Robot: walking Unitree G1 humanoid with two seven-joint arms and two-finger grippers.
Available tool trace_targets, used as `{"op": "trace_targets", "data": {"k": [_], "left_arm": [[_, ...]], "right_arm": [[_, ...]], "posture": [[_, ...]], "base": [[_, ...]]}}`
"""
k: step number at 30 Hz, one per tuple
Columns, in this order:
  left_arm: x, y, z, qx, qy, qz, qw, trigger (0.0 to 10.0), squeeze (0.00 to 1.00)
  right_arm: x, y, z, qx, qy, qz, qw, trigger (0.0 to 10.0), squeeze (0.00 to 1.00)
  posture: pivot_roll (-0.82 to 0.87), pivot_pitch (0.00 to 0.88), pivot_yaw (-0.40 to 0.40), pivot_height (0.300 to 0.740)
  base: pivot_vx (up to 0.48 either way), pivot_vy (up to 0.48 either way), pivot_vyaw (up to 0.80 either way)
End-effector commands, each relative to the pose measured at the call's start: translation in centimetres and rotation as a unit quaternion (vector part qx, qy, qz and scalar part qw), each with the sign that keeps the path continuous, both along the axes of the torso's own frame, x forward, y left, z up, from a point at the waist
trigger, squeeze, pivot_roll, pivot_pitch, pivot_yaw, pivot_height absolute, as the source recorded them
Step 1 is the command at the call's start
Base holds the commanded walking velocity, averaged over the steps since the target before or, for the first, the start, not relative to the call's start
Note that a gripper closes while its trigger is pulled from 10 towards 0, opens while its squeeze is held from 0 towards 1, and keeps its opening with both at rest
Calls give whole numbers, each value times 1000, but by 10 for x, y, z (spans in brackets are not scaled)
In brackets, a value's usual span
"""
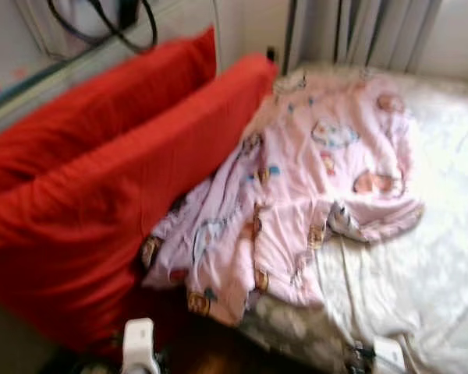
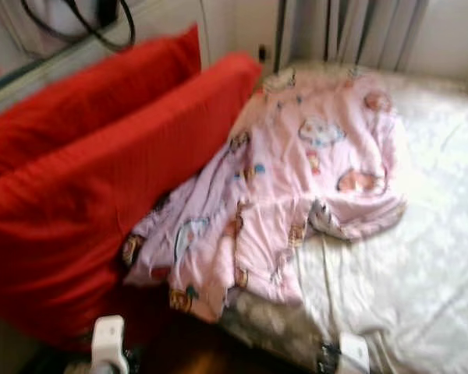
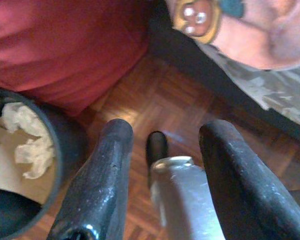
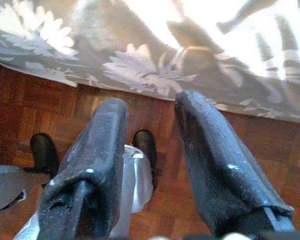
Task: Clean up the room
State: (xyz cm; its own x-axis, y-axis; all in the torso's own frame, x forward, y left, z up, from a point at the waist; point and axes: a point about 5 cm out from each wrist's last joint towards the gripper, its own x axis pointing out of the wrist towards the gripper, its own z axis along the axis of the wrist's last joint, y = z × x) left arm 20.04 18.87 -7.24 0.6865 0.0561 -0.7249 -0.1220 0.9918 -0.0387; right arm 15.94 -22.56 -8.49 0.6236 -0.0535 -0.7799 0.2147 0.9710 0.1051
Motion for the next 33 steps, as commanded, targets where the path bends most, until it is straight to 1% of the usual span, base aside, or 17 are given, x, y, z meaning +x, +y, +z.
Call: {"op": "trace_targets", "data": {"k": [1,4,9,11,13,15,18,20,24,29,31,33], "left_arm": [[-5,9,-2,9,9,10,1000,10000,0],[-4,9,-1,4,6,17,1000,10000,0],[-3,9,0,0,3,20,1000,10000,0],[-1,9,1,-1,2,19,1000,10000,0],[0,9,1,-2,1,18,1000,10000,0],[0,9,1,-2,0,19,1000,10000,0],[1,9,2,-1,0,18,1000,10000,0],[2,9,2,-2,-1,18,1000,10000,0],[3,9,3,-3,-2,18,1000,10000,0],[4,8,3,-2,-4,16,1000,10000,0],[4,8,3,-2,-4,15,1000,10000,0],[4,8,3,-1,-3,14,1000,10000,0]], "right_arm": [[-3,10,-3,7,7,12,1000,10000,0],[-3,13,-4,6,5,19,1000,10000,0],[-2,14,-4,8,2,22,1000,10000,0],[-1,18,-4,11,3,18,1000,10000,0],[-1,18,-4,11,3,19,1000,10000,0],[-5,15,-5,15,5,7,1000,10000,0],[-10,9,-5,11,6,11,1000,10000,0],[-13,1,-4,9,3,5,1000,10000,0],[-13,-3,-3,7,0,3,1000,10000,0],[-11,19,-7,16,-3,10,1000,10000,0],[-10,23,-7,13,-4,11,1000,10000,0],[-10,21,-7,10,-5,8,1000,10000,0]], "posture": [[19,67,29,740],[19,76,29,740],[22,109,25,740],[26,124,26,740],[26,124,26,740],[28,132,25,740],[27,143,23,740],[25,151,23,740],[24,154,24,740],[23,153,25,740],[20,150,22,740],[15,150,20,740]], "base": [[0,0,0],[0,0,185],[0,0,800],[0,0,681],[0,0,563],[0,0,0],[0,0,0],[0,0,0],[0,0,0],[248,0,0],[259,0,0],[257,0,0]]}}
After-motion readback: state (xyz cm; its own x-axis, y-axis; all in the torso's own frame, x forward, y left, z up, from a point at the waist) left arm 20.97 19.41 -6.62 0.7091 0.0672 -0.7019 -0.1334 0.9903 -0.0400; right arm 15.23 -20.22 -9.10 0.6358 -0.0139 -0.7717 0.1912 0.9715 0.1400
